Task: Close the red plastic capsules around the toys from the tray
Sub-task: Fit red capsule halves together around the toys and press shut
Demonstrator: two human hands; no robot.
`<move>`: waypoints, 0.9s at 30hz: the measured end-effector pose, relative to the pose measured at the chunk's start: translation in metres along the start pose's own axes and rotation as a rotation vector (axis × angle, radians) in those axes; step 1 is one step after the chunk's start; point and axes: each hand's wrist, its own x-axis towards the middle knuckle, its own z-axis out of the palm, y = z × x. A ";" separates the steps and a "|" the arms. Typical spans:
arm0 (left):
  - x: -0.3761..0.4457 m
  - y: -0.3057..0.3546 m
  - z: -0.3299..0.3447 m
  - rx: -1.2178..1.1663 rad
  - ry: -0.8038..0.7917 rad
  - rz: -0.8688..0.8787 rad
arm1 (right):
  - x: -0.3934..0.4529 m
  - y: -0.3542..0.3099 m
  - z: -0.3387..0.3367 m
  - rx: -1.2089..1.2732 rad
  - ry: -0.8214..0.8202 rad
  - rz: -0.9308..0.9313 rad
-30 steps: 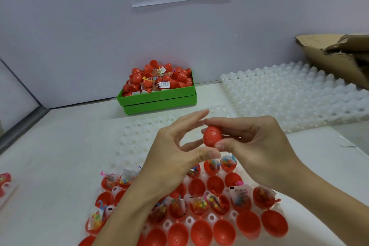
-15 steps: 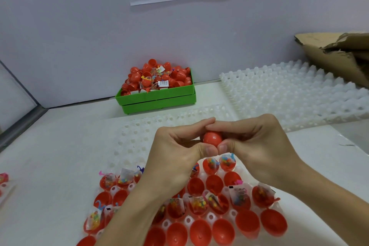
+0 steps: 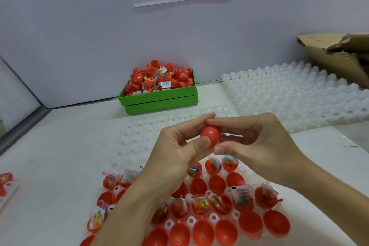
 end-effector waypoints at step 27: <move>-0.007 0.007 0.015 0.314 0.252 0.261 | 0.002 0.006 -0.011 -0.173 0.199 -0.174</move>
